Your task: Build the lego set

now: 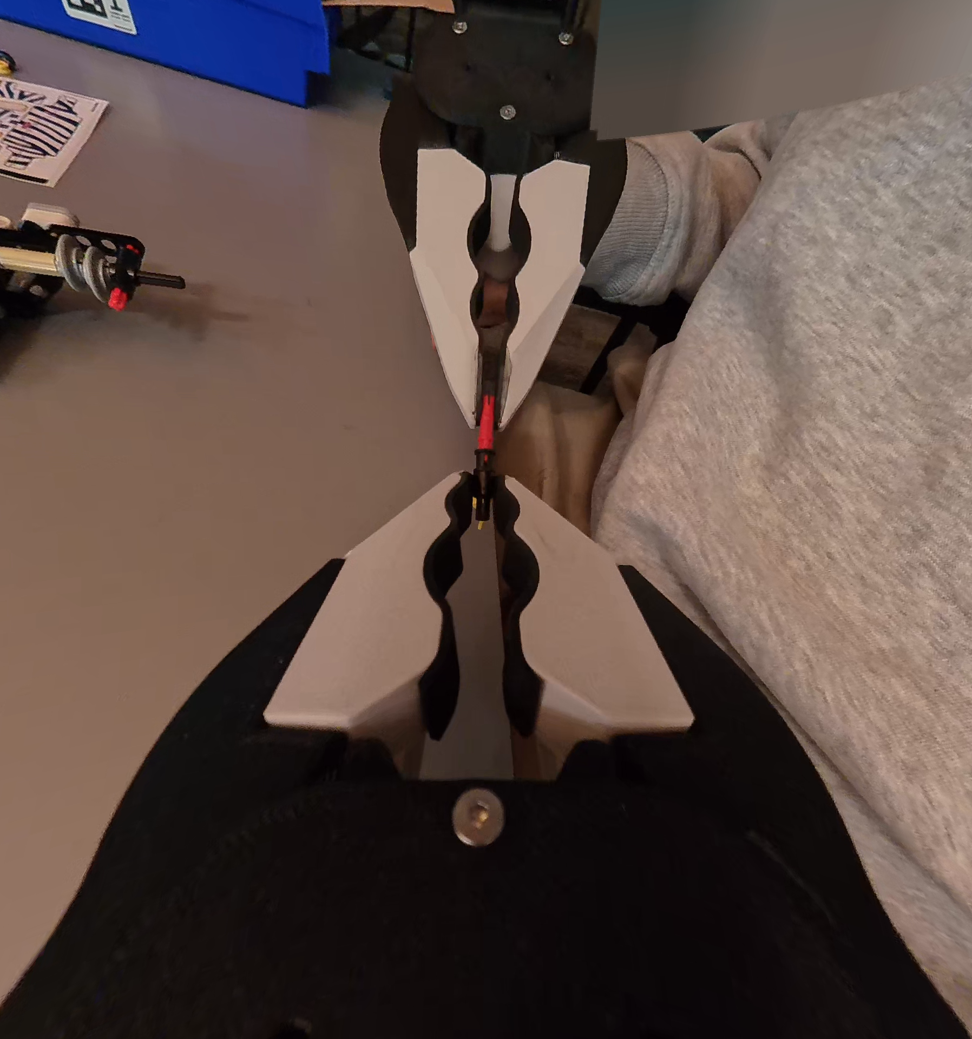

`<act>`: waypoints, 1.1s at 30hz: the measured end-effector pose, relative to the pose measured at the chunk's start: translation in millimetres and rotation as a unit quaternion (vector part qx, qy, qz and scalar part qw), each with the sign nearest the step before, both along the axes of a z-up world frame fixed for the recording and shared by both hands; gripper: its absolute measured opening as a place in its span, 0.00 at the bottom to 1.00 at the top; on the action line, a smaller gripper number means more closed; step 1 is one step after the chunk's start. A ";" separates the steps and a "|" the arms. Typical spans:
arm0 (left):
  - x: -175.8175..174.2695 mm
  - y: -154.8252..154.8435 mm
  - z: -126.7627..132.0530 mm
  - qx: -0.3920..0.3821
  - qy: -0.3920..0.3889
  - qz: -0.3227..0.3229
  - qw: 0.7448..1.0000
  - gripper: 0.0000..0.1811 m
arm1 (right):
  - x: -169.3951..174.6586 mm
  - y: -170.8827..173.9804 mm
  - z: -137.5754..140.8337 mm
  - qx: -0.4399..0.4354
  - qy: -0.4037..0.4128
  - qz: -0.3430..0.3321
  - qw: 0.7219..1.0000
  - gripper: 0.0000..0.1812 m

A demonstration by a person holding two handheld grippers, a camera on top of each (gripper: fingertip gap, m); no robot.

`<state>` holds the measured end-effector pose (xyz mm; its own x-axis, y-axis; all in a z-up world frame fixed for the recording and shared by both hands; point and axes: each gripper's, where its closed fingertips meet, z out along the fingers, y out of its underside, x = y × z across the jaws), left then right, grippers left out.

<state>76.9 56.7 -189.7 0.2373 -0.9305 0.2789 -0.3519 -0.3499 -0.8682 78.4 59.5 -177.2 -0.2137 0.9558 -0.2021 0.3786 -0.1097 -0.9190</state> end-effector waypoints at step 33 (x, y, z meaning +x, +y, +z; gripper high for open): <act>-0.1 5.6 -1.3 0.017 0.013 0.021 1.000 0.03 | -0.5 9.3 9.0 -0.038 0.025 -0.021 0.999 0.09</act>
<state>76.8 62.4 -191.1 0.2829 -0.9286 0.2403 -0.3607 -0.3351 -0.8704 78.0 68.8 -168.2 -0.1848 0.9466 -0.2640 0.3261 -0.1944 -0.9251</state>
